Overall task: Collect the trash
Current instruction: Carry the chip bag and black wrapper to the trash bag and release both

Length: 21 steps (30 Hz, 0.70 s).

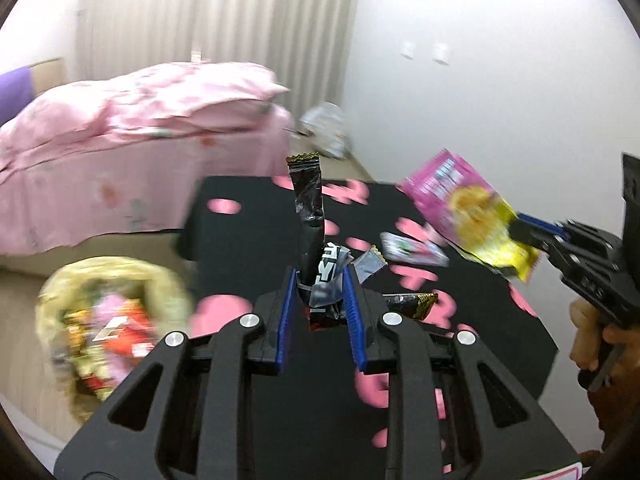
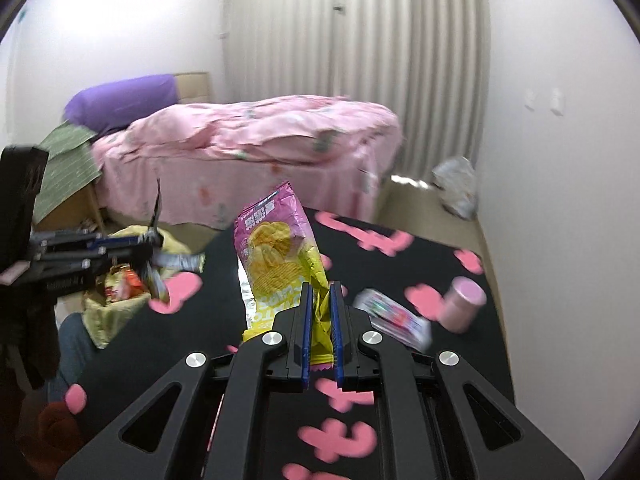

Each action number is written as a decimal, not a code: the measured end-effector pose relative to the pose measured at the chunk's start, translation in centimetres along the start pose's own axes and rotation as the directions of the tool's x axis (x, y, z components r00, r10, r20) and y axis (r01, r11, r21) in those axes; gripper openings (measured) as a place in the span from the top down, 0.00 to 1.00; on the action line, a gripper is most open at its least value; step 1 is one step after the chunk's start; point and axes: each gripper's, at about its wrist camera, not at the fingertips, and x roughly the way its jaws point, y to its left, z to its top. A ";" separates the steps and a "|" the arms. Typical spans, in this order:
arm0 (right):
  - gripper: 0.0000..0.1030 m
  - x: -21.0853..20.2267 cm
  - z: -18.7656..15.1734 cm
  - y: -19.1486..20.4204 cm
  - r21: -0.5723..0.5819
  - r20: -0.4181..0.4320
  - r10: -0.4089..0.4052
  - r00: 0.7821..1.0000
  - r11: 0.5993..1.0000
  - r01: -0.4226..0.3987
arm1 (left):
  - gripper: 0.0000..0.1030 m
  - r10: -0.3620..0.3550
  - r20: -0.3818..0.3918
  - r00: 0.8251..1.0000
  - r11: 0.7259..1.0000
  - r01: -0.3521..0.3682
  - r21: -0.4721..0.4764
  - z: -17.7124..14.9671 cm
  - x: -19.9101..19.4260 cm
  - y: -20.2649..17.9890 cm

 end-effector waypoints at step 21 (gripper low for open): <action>0.91 18.1 5.0 20.5 -0.091 -0.250 0.342 0.906 0.923 -0.374 | 0.77 0.321 -0.009 0.947 0.856 -0.294 -0.426 -5.6 -4.9 20.8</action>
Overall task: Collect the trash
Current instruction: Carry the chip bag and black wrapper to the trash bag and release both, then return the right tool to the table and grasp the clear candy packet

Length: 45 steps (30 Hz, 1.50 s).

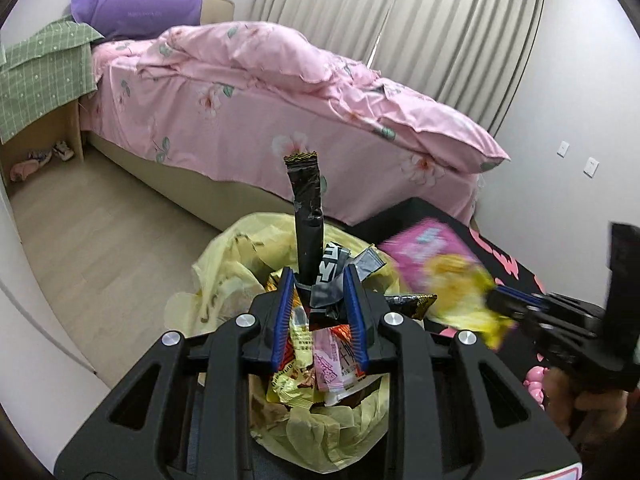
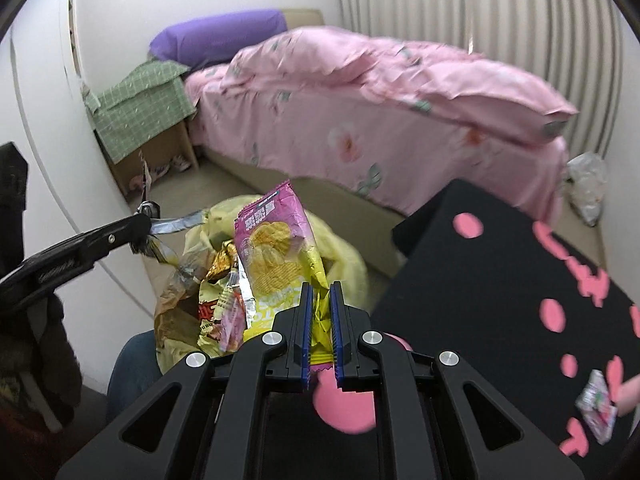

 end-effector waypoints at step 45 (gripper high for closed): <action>0.52 -7.2 -14.7 -29.0 0.274 -0.144 -0.299 0.943 0.904 0.328 | 0.40 -0.277 -0.235 0.932 0.916 0.330 0.227 -8.3 3.3 -18.3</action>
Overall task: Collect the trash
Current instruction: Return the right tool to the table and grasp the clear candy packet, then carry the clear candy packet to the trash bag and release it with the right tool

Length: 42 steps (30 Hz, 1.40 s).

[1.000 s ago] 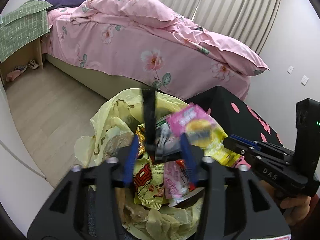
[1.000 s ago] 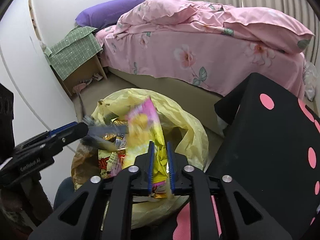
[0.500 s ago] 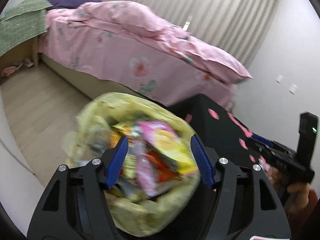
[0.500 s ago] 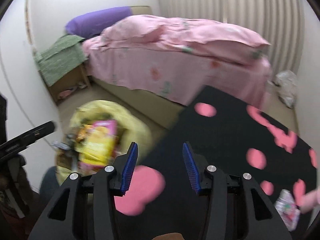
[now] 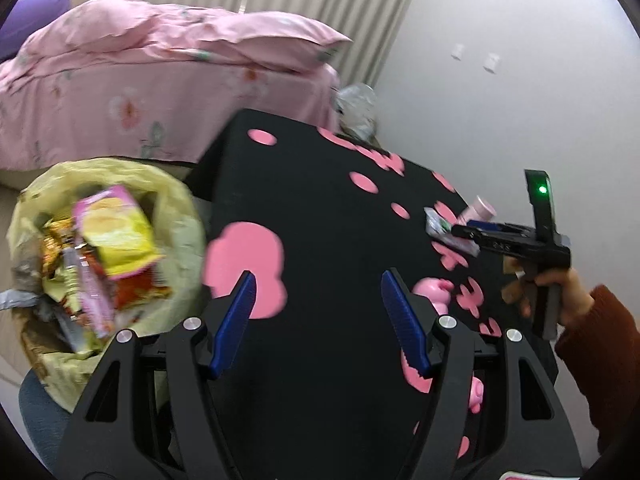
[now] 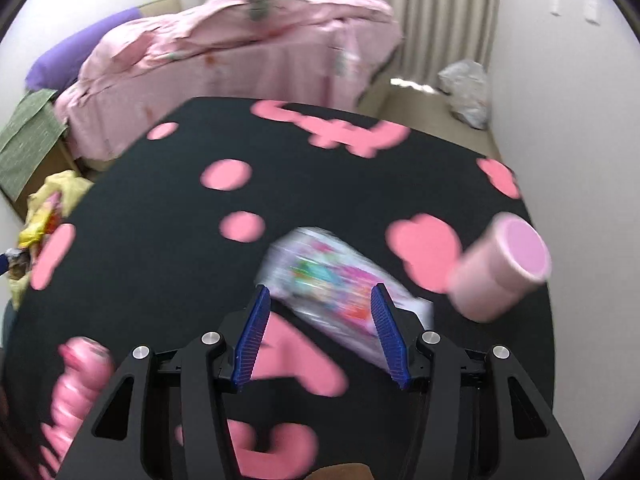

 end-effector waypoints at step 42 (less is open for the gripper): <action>0.85 -6.7 -1.7 6.9 -0.116 0.054 0.211 0.976 0.972 -0.204 | 0.40 0.014 -0.010 1.000 0.999 -0.014 0.045 -1.0 -0.5 -1.9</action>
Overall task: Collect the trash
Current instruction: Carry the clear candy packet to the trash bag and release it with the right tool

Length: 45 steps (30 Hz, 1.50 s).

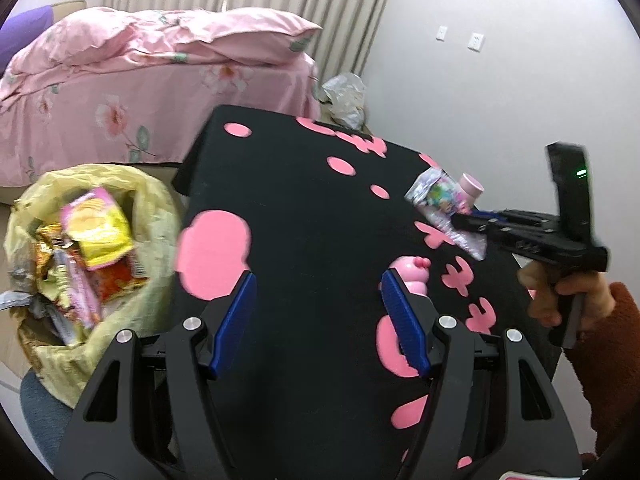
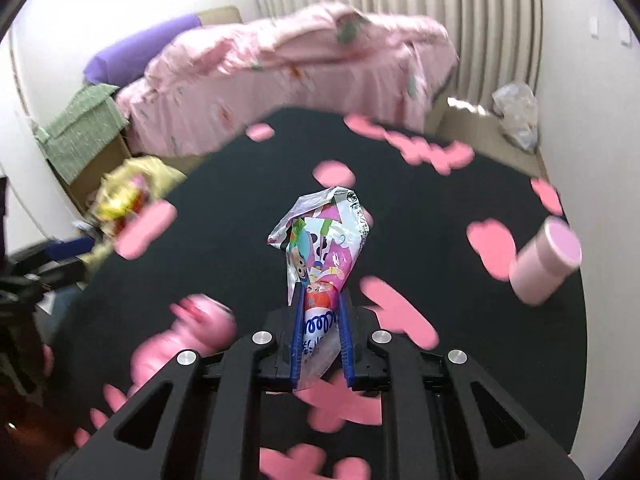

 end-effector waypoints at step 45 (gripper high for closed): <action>0.85 20.8 10.0 28.4 -0.219 -0.297 0.284 0.912 0.909 -0.354 | 0.39 0.391 0.040 0.919 0.840 -0.339 -0.424 -3.0 -7.1 21.3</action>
